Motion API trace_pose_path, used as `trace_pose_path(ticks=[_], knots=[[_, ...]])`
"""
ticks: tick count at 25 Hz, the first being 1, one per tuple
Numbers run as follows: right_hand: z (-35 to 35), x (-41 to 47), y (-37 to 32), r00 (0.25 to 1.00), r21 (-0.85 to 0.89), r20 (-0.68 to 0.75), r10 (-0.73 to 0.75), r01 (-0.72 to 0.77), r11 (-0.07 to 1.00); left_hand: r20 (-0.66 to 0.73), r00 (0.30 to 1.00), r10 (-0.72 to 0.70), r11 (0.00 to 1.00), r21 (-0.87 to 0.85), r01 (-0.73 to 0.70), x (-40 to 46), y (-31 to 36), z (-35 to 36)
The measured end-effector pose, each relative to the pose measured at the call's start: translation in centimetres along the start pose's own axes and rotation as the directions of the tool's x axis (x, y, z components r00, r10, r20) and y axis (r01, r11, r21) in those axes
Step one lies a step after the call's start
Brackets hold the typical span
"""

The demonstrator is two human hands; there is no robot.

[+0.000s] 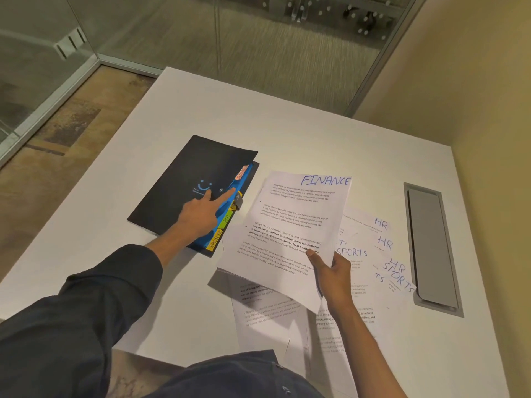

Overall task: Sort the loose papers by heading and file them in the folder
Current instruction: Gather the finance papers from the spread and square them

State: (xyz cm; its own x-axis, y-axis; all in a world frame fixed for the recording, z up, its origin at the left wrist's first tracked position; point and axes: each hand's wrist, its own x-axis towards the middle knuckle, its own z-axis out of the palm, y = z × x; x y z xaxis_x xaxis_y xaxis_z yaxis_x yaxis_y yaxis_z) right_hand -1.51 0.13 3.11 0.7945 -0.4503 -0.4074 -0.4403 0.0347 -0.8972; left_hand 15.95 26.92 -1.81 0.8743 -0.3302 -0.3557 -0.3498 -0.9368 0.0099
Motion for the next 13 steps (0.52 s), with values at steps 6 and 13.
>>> trace_pose_path(ticks=[6, 13], knots=[[2.4, 2.2, -2.1, 0.990, -0.025, 0.138, 0.042, -0.039, 0.999, -0.077, 0.997, -0.021, 0.994, 0.103, 0.028, -1.4, -0.7, -3.4], [5.4, 6.6, -4.0, 0.972, -0.171, 0.213, 0.096, -0.060, 0.983, -0.119, 0.993, 0.002, 0.999, 0.037, 0.003, -1.7, -0.7, -3.5]])
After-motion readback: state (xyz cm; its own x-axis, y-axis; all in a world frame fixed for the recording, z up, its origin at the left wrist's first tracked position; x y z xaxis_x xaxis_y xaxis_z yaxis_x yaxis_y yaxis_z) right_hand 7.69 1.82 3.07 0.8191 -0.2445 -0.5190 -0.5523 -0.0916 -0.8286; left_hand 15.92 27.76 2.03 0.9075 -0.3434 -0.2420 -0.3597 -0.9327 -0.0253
